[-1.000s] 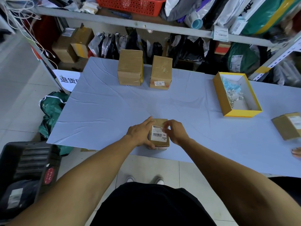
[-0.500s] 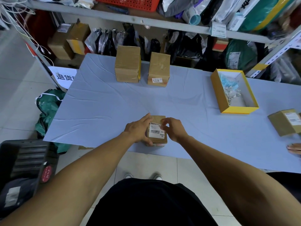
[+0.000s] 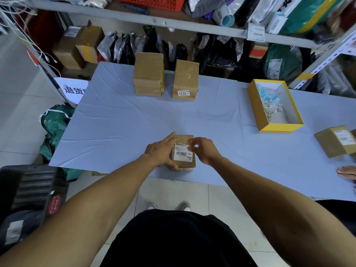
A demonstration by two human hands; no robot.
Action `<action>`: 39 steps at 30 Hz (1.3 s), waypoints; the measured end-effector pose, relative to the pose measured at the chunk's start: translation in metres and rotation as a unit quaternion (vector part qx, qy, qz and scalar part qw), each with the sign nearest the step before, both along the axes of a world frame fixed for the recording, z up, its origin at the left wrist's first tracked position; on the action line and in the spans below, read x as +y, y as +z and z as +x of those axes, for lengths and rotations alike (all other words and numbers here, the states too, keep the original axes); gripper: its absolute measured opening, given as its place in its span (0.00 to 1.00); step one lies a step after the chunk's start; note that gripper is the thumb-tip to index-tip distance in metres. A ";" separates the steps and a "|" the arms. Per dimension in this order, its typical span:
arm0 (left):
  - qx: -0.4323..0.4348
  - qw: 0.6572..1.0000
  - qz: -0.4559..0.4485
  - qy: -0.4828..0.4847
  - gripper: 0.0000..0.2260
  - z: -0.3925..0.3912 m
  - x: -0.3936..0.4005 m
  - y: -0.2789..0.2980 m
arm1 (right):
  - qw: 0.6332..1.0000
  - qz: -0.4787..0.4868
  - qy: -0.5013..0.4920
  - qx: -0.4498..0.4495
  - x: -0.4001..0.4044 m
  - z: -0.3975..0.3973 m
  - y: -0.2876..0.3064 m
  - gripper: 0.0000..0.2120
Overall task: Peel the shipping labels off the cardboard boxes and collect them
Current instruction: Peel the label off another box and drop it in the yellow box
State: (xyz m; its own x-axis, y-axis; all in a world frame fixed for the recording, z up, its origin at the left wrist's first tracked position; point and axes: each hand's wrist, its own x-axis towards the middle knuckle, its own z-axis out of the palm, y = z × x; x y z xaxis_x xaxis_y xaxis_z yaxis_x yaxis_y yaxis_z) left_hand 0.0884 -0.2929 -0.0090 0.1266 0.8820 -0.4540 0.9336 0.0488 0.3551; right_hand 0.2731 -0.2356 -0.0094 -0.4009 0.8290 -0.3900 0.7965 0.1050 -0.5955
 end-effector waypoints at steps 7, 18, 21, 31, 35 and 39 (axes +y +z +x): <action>-0.002 1.000 -0.006 0.011 0.55 -0.001 0.002 -0.006 | 1.000 -0.010 0.011 0.004 0.003 0.000 0.003 0.07; 0.002 1.000 -0.005 0.015 0.54 0.002 0.003 -0.001 | 1.000 -0.019 0.022 0.012 0.010 0.003 0.002 0.08; 0.005 1.000 -0.003 0.014 0.54 0.002 0.003 -0.001 | 0.999 -0.021 0.026 0.016 0.011 0.004 0.002 0.07; 0.013 1.000 -0.004 0.009 0.53 0.004 0.003 -0.001 | 0.999 -0.032 0.026 0.029 0.012 0.007 0.002 0.09; 0.016 1.000 -0.005 0.007 0.54 0.005 0.003 -0.002 | 0.999 -0.039 0.021 0.026 0.011 0.007 0.005 0.12; 0.018 1.000 -0.002 0.011 0.56 0.006 0.001 -0.002 | 0.997 -0.074 -0.024 0.024 0.016 0.010 0.004 0.12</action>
